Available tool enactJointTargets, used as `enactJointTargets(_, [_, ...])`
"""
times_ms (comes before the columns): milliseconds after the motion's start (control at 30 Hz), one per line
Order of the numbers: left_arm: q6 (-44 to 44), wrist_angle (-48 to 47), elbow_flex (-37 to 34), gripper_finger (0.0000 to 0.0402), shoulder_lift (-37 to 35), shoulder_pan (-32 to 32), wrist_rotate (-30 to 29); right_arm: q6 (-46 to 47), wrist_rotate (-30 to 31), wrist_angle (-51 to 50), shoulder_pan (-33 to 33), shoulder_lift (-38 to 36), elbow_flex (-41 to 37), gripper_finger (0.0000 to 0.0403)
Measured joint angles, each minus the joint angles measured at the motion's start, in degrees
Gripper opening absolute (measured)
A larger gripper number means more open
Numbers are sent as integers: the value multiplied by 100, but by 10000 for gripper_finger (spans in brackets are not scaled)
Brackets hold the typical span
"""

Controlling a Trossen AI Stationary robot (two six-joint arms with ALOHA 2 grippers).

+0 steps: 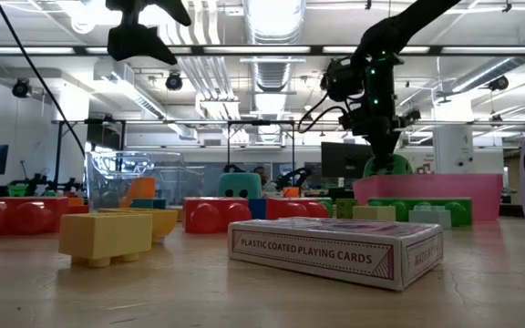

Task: Pick & Place Toys
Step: Put the green die into the pink bin

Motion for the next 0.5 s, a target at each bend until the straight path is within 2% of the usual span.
enactJointTargets(133, [6,-8,0,318,0,0,0,-812,4,149,193,9,-28,88])
enactJointTargets(233, [22,-9,0,318,0,0,0,-1184,221,254,292,8,-51,88])
enactJointTargets(500, [22,-9,0,318,0,0,0,-1631,435,580,316,3,-439,87])
